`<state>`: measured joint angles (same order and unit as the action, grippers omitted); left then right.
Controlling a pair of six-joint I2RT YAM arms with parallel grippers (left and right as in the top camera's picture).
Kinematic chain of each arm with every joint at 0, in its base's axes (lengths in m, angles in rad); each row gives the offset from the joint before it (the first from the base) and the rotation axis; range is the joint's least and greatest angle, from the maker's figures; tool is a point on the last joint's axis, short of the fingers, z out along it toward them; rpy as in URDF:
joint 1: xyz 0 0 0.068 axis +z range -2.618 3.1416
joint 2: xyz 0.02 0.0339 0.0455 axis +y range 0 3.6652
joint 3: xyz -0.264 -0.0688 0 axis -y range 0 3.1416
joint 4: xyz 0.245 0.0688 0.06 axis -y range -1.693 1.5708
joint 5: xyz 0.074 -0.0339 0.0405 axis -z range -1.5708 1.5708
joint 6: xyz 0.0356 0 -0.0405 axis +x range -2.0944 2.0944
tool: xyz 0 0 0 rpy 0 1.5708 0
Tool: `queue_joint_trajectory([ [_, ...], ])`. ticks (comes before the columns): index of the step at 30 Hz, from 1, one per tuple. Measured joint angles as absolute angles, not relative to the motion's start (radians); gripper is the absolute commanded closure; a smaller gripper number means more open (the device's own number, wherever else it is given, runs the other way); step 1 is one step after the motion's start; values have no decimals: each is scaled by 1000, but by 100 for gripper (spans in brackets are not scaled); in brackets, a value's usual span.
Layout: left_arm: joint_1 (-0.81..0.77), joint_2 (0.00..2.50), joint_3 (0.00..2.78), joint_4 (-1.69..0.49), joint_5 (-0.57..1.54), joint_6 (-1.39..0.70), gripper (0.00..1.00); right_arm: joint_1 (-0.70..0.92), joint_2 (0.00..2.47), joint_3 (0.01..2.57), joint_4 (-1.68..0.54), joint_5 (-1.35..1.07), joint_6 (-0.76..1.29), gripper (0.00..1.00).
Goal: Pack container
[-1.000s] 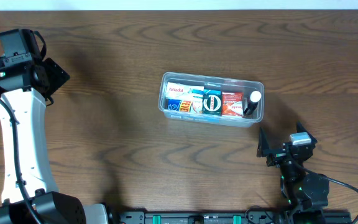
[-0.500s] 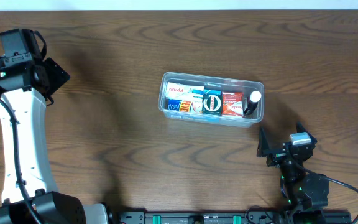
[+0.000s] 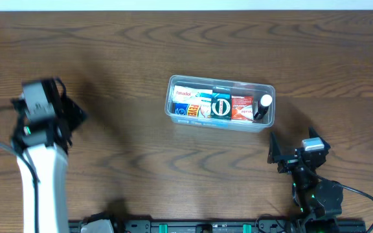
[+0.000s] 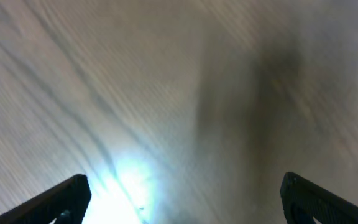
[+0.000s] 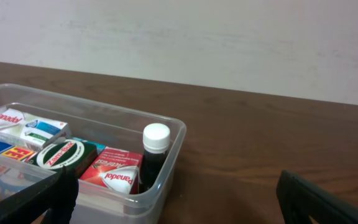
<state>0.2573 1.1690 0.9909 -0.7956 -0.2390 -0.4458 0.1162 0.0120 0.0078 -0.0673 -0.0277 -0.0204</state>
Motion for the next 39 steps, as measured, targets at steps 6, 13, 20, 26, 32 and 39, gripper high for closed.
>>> queue_joint_trajectory([
  [6, 257, 881, 643, -692, -192, -446, 2, 116, 12, 8, -68, -28, -20, 1],
  [13, 171, 600, 364, -353, -159, -445, 2, 116, 12, 8, -68, -28, -20, 1],
  [20, 56, 449, 206, -109, -164, -422, 2, 116, 12, 8, -68, -28, -21, 1],
  [26, 50, 339, 119, -100, -164, -415, 2, 116, 12, 8, -68, -28, -23, 1],
  [32, 50, 254, 64, -102, -164, -390, 2, 116, 12, 8, -68, -28, -23, 1],
  [39, 50, 227, 64, -113, -164, -330, 2, 116, 12, 8, -68, -28, -23, 1],
])
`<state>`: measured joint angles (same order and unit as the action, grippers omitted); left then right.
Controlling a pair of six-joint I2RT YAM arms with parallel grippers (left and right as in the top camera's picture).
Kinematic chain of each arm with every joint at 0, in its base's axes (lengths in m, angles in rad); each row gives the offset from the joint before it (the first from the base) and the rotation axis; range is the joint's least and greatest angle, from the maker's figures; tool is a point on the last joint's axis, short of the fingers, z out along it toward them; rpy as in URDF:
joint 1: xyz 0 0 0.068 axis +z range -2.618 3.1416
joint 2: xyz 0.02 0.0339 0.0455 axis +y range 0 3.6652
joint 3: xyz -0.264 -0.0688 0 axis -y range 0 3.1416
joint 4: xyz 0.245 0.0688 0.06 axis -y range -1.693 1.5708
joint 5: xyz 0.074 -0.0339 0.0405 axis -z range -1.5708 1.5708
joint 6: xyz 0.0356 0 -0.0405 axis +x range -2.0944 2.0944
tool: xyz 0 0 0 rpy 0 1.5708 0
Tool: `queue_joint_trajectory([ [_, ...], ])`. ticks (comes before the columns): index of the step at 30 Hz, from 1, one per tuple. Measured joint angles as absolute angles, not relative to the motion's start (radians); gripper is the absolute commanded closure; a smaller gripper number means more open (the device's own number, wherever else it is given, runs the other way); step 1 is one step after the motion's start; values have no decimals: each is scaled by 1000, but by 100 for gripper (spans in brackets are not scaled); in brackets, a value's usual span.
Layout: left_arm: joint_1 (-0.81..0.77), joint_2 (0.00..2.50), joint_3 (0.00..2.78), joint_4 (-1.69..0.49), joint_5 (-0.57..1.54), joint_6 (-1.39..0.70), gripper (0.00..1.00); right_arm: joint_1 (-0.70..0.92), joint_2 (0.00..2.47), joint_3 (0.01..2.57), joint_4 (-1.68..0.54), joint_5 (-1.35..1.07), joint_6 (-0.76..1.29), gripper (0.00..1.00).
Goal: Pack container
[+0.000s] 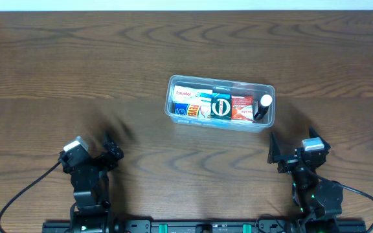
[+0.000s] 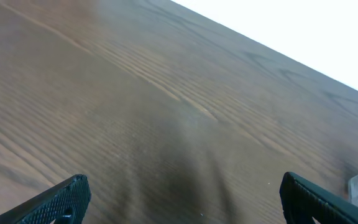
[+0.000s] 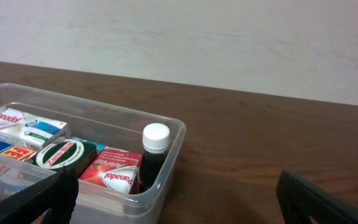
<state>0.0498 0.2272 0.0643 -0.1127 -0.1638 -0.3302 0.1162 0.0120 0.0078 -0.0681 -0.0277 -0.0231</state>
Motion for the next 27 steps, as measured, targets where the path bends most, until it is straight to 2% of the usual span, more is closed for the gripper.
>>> queue_joint_trajectory([
  [18, -24, 59, 64, -114, -133, 27, 2, 116, 12, 8, -68, -28, -23, 1],
  [27, -63, 11, 64, -115, -111, 91, 2, 116, 12, 8, -68, -28, -23, 1],
])
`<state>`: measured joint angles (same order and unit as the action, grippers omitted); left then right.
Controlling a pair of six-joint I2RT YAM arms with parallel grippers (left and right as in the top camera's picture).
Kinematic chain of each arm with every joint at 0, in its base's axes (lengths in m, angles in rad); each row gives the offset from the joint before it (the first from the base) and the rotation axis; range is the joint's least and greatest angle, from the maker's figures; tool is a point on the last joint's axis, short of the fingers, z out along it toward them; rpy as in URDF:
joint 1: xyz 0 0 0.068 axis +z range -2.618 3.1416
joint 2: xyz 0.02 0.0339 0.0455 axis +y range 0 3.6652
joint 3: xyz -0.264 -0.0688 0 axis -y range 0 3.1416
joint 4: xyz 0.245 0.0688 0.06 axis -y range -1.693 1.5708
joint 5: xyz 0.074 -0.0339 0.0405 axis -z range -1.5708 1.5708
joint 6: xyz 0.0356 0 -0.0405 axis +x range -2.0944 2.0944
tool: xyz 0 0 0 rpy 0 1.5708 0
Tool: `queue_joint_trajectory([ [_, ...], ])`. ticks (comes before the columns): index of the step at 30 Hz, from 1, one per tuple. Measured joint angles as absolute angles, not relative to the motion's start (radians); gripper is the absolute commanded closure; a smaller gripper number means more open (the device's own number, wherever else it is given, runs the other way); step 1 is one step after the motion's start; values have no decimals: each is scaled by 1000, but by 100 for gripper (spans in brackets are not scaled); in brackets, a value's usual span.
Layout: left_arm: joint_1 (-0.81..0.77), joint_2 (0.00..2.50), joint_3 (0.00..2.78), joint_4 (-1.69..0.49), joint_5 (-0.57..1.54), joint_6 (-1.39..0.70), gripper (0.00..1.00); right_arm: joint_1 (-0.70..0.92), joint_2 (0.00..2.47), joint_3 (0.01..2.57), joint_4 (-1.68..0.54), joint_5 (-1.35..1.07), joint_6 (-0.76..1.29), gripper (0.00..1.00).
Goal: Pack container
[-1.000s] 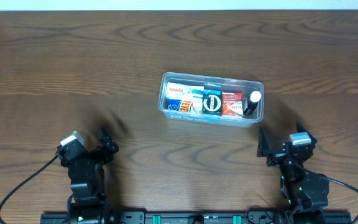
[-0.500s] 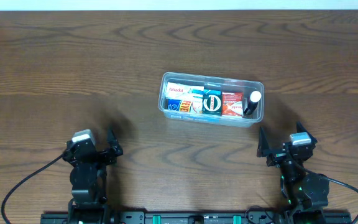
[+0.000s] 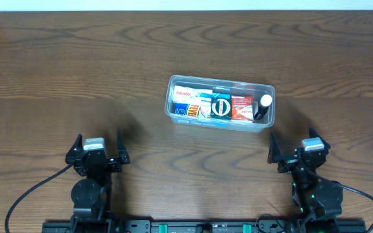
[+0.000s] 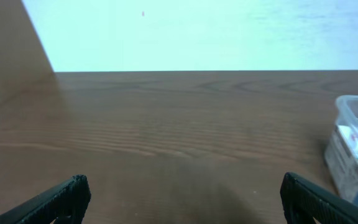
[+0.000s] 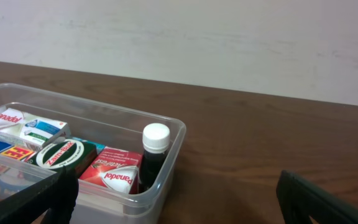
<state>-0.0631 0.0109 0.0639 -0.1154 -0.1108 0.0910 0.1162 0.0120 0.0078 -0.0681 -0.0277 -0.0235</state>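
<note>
A clear plastic container [image 3: 269,90] stands at the table's middle, holding medicine boxes [image 3: 203,103] side by side and a dark bottle with a white cap [image 3: 263,107] at its right end. The right wrist view shows the bottle [image 5: 155,155] upright beside a red Panadol box [image 5: 114,173] inside the container [image 5: 173,134]. My left gripper [image 3: 98,150] rests open near the front left edge, holding nothing. My right gripper [image 3: 296,150] rests open near the front right, just in front of the container's right end. The container's corner [image 4: 347,106] shows at the right of the left wrist view.
Dark wooden table [image 3: 76,65] all around the container. A pale wall [image 5: 229,37] lies beyond the far edge. A rail with the arm bases [image 3: 206,226] runs along the front edge.
My left arm has turned from slightly left-angled to facing straight ahead at the front left; its camera now looks level across the table. The right arm and the container are unchanged.
My left arm first stood extended at the far left, its open gripper looking down at the wood. It was then drawn back to the front left, angled. Now it faces straight ahead there. The right arm stayed parked and the container's contents did not change.
</note>
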Motion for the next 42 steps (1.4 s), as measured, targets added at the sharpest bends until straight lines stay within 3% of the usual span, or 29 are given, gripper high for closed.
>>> queue_joint_trajectory([
  [42, -75, 11, 64, -116, -107, 106, 2, 116, 12, 8, -68, -28, -23, 1],
])
